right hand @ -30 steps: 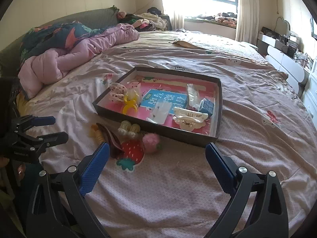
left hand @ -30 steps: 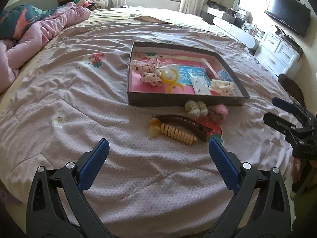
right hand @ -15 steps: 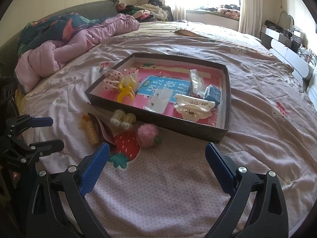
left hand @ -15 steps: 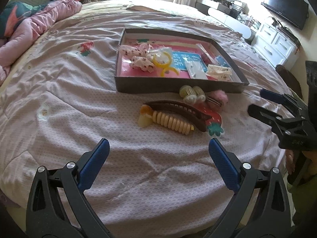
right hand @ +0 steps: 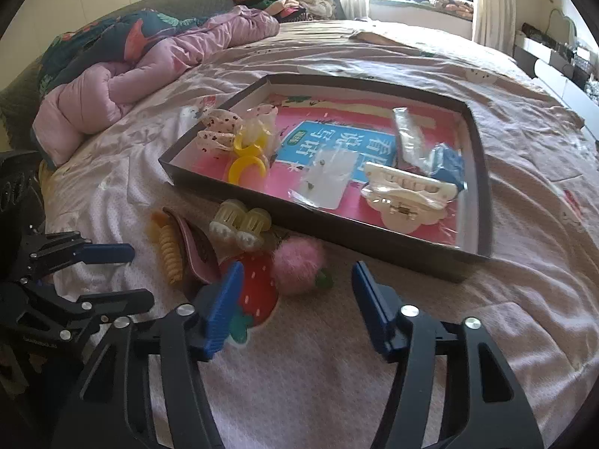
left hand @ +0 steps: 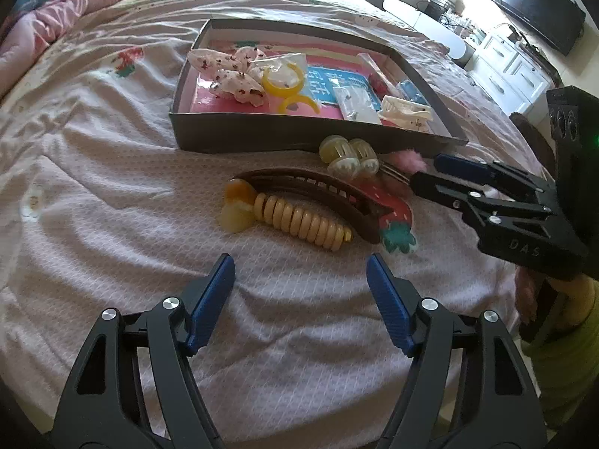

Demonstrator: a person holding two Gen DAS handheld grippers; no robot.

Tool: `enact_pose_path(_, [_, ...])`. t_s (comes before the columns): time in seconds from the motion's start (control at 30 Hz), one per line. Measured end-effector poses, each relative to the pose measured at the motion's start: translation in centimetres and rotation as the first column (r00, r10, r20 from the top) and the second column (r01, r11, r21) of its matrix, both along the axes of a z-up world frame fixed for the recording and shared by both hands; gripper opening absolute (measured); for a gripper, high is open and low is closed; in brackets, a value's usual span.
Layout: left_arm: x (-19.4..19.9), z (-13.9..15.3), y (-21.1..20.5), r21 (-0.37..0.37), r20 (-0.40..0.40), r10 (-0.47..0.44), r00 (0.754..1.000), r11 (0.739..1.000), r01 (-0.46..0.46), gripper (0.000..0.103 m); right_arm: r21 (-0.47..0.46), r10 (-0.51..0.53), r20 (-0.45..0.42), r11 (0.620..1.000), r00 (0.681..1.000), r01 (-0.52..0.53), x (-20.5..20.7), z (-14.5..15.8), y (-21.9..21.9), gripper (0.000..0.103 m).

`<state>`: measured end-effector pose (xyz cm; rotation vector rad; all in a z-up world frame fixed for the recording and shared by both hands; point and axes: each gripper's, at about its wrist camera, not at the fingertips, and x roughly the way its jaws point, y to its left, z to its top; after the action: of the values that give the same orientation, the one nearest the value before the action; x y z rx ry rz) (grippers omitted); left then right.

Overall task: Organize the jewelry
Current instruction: 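Grasp the pink pompom with the right tool while the left tool grasps the orange coiled hair tie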

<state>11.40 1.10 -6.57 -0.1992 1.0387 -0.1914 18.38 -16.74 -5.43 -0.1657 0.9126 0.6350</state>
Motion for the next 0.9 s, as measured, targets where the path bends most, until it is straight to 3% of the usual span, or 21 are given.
enact_pose_path(0.23, [1.6, -0.2, 0.0, -0.053, -0.021, 0.011, 1.0, 0.998, -0.012, 0.064, 0.001, 0.006, -0.035, 1.0, 0.999, -0.005, 1.2, -1.2, 0.9, 0.038])
enact_pose_path(0.27, [1.8, -0.3, 0.1, -0.057, -0.027, 0.018, 0.999, 0.998, -0.019, 0.064, -0.003, 0.0, -0.037, 1.0, 0.999, -0.001, 1.4, -1.5, 0.9, 0.032])
enact_pose_path(0.43, [2.4, -0.7, 0.7, -0.08, -0.039, 0.037, 0.999, 0.996, -0.04, 0.062, 0.013, 0.002, -0.049, 1.0, 0.999, -0.001, 1.6, -2.2, 0.5, 0.031])
enact_pose_path(0.63, [2.7, -1.1, 1.7, -0.097, -0.054, 0.064, 0.996, 0.993, -0.069, 0.048, 0.014, 0.003, -0.038, 1.0, 0.999, -0.002, 1.2, -2.0, -0.1, 0.031])
enact_pose_path(0.77, [2.6, -1.2, 2.8, -0.105, -0.07, 0.081, 0.994, 0.99, -0.088, 0.028, 0.016, 0.0, -0.034, 1.0, 0.999, 0.001, 0.9, -1.9, -0.5, 0.031])
enact_pose_path(0.9, [1.8, -1.3, 4.2, -0.131, -0.086, 0.101, 0.991, 0.985, -0.112, 0.02, 0.012, -0.002, -0.025, 1.0, 1.0, 0.002, 0.6, -1.7, -0.9, 0.031])
